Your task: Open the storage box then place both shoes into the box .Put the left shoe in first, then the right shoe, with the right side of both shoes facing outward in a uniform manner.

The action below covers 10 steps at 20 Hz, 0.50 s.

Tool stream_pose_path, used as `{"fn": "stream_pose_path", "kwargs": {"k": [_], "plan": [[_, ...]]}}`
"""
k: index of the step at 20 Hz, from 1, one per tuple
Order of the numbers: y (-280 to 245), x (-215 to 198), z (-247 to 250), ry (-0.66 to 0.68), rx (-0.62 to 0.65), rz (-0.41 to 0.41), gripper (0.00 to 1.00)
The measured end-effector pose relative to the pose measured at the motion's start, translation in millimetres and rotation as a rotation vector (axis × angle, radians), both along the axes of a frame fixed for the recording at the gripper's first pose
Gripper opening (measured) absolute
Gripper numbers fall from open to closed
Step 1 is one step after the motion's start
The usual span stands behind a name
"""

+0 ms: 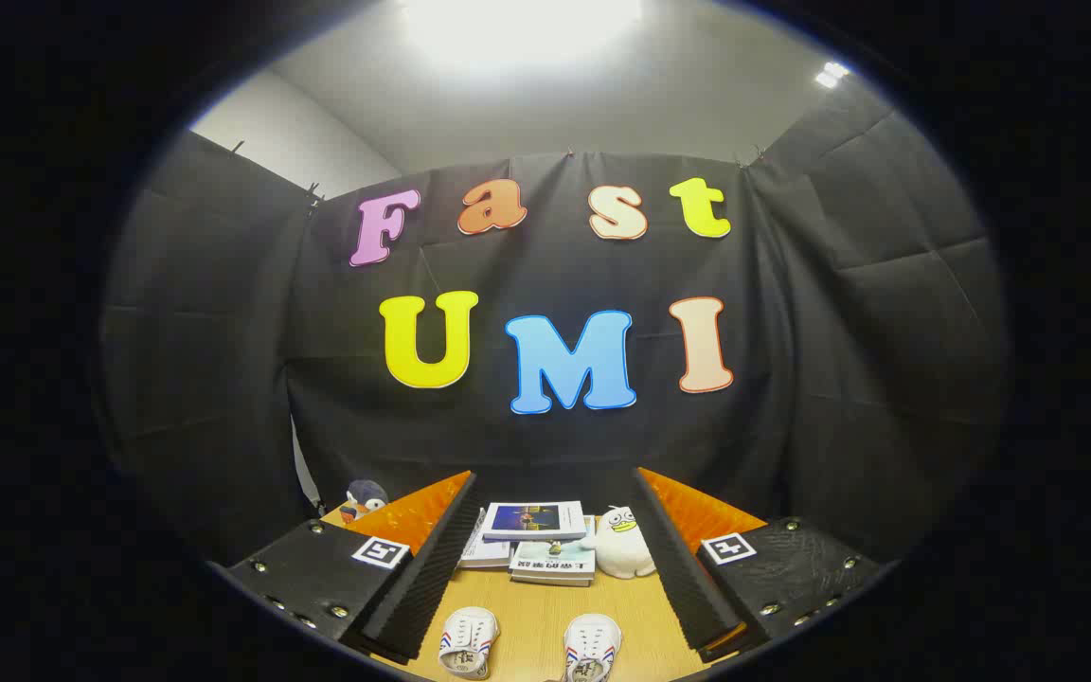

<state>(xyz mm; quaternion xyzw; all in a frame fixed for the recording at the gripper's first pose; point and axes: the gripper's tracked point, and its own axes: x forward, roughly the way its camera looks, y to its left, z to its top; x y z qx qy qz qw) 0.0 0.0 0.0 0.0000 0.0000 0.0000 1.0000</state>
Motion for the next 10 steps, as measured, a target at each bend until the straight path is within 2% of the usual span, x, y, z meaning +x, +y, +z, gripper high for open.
{"fn": "stream_pose_path", "kwargs": {"k": [10], "plan": [[4.3, 9.7, -2.2, 0.008, 0.022, -0.002, 0.97]]}}
